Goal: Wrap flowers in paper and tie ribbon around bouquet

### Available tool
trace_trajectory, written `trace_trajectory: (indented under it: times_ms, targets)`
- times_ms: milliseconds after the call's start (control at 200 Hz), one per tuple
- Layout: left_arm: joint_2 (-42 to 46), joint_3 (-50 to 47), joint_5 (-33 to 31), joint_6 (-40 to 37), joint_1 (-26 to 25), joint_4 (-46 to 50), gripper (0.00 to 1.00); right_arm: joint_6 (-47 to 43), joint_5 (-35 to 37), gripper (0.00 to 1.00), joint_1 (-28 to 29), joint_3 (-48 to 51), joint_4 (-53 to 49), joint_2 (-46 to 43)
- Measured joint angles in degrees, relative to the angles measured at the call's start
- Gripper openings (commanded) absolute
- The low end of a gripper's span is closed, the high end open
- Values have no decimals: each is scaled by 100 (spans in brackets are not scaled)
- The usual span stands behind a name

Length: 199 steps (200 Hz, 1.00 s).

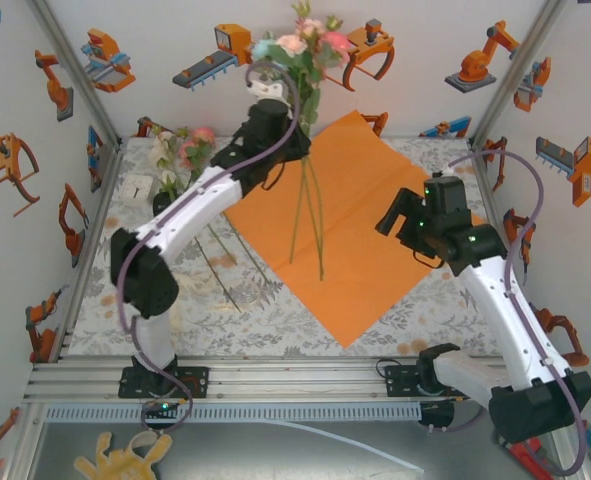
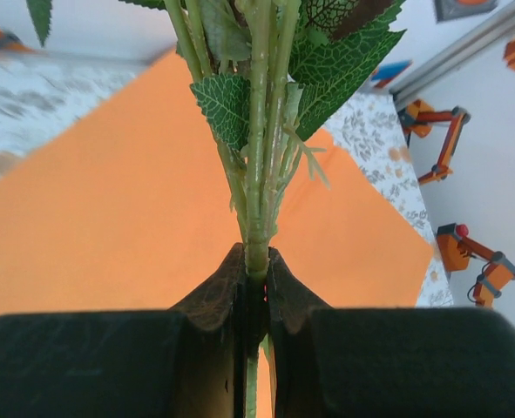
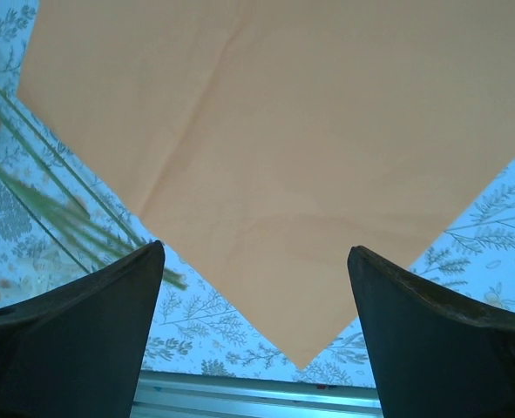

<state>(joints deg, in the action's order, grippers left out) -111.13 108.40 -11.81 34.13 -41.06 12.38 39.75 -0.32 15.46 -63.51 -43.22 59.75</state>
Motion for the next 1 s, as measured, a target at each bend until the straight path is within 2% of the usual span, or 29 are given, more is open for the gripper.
trace_trajectory:
  times_ms: [195, 385, 556, 656, 736, 841, 911, 996]
  targets:
    - [-1827, 1392, -17, 909, -138, 417, 0, -63, -31, 78, -229, 2, -422, -330]
    - [-3563, 3407, 372, 1045, -94, 824, 0, -190, -118, 78, -275, 92, -546, -472]
    - [-3945, 3698, 592, 1032, -76, 988, 0, -275, -195, 79, -278, 173, -566, -466]
    - [-4229, 3947, 723, 990, -57, 599, 0, -393, -225, 79, -293, 234, -553, -415]
    - [-4391, 3965, 776, 973, -33, 380, 21, -472, -267, 79, -297, 240, -551, -334]
    - [-4605, 3967, 780, 973, 7, 109, 26, -535, -315, 79, -297, 240, -544, -297]
    - [-4736, 3967, 778, 957, 37, -44, 40, -557, -328, 79, -299, 240, -542, -310]
    - [-4846, 3967, 780, 990, 87, -210, 40, -597, -330, 79, -302, 264, -538, -343]
